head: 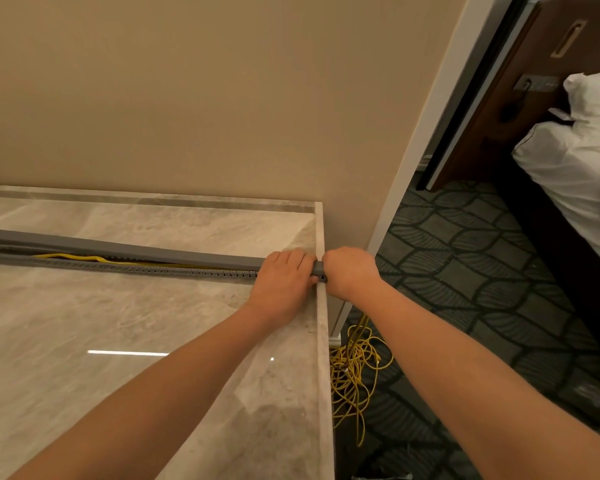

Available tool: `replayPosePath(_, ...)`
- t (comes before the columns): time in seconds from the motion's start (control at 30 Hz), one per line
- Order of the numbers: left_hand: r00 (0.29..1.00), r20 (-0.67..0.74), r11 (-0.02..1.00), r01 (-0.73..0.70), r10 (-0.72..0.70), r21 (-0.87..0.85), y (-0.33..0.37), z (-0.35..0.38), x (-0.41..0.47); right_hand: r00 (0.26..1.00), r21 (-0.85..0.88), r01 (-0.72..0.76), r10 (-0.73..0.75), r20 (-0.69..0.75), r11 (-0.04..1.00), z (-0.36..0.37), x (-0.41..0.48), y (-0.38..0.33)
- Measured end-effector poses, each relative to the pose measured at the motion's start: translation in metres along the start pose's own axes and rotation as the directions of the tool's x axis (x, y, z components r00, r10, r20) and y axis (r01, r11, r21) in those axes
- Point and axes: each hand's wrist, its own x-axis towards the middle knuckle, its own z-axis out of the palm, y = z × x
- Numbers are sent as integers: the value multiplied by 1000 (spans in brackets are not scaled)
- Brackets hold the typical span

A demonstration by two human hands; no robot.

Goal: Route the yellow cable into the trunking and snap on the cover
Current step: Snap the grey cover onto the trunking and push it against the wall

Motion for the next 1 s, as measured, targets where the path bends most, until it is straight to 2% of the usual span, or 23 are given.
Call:
replayPosePath(0.4,995,-103,998,-3,10,70,4,3,-2,994,-24,42,-45,-104,999,10,0,3)
replayPosePath(0.57,999,-51,1000,18,-17,13,7,-5,-3,994,-10,35,-36,-102,999,8,-3,3)
replayPosePath(0.63,999,24,1000,-22,22,-5,2,-11,1,999,19,31,-30,-41,999,4,0,4)
replayPosePath(0.73,979,179,995,-101,99,5,-9,-23,12,988,83,35,-46,145,996,-8,6,9)
replayPosePath(0.83,962,230,982,-170,148,76,-11,-28,17,941,173,43,-98,323,984,-17,9,17)
replayPosePath(0.9,947,255,971,-224,197,81,-12,-26,16,905,262,-13,-101,414,965,-18,9,19)
replayPosePath(1.0,907,325,955,-295,267,40,-20,-28,18,865,382,-88,-120,488,920,-18,6,19)
